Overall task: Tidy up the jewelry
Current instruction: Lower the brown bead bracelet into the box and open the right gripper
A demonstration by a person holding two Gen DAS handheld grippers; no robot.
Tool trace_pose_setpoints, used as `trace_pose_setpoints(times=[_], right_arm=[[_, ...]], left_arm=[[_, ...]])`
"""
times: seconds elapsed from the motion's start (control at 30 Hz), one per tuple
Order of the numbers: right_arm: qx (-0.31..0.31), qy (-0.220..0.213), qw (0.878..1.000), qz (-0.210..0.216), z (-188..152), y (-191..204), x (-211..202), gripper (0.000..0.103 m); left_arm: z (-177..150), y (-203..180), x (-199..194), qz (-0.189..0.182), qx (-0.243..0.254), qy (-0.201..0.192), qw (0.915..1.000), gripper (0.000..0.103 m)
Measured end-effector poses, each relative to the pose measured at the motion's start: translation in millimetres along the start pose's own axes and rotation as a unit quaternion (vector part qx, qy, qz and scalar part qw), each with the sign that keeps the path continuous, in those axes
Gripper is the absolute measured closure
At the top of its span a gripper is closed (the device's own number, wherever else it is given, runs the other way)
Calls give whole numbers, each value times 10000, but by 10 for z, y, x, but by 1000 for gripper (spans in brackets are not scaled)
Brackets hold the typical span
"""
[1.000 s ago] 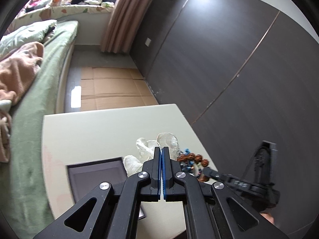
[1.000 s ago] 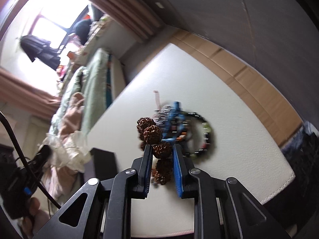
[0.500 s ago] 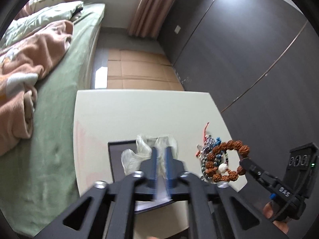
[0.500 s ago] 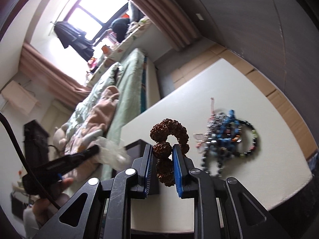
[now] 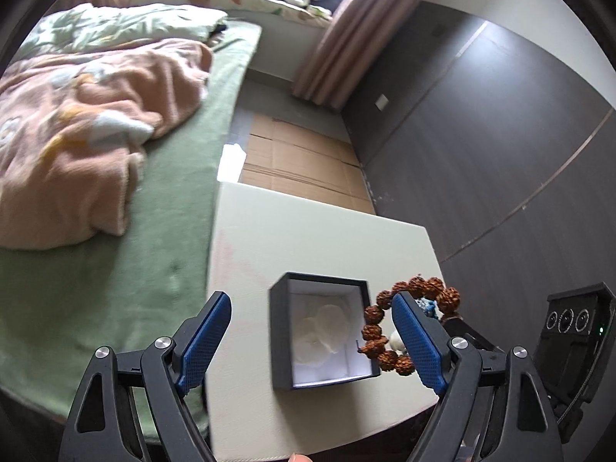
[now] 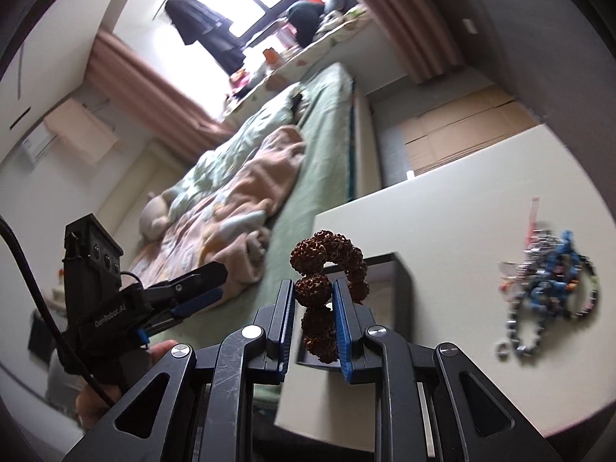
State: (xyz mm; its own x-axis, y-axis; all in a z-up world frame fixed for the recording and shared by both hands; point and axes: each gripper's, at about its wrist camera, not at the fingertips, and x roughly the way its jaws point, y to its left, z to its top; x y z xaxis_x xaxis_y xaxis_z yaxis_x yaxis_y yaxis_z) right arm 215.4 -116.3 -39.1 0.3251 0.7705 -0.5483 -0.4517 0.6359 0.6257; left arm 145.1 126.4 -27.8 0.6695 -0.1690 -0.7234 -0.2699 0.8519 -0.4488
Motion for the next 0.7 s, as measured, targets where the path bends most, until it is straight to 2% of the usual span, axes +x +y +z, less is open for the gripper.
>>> trace_pose_setpoints(times=[0.1, 0.13, 0.2, 0.23, 0.3, 0.37, 0.43, 0.5, 0.7], right_arm=[[24, 201, 9997, 161, 11, 46, 191, 81], [40, 337, 9994, 2, 23, 31, 285, 80], [107, 598, 9975, -361, 20, -48, 407, 61], [200, 609, 9970, -423, 11, -117, 406, 59], [317, 526, 9969, -494, -8, -194, 304, 55], [397, 376, 9967, -603, -3, -249, 89, 54], [338, 179, 9969, -683, 23, -271, -116, 48], [304, -73, 9951, -941, 16, -322, -379, 38], [554, -301, 9889, -1348, -8, -623, -891, 37]], left_arm=[[-44, 90, -46, 83, -128, -79, 9999, 17], [-52, 122, -59, 103, -162, -100, 9998, 17], [-72, 137, -59, 55, -184, -123, 9997, 17], [-87, 122, -49, 31, -178, -115, 9998, 17], [-108, 74, -44, 23, -104, -109, 9999, 17], [-139, -26, -40, 13, 50, -131, 9999, 17], [-158, -154, -9, -30, 188, -129, 9997, 17], [-174, -259, 40, -74, 264, -98, 9996, 17], [-250, -621, 230, -241, 528, 83, 9983, 17]])
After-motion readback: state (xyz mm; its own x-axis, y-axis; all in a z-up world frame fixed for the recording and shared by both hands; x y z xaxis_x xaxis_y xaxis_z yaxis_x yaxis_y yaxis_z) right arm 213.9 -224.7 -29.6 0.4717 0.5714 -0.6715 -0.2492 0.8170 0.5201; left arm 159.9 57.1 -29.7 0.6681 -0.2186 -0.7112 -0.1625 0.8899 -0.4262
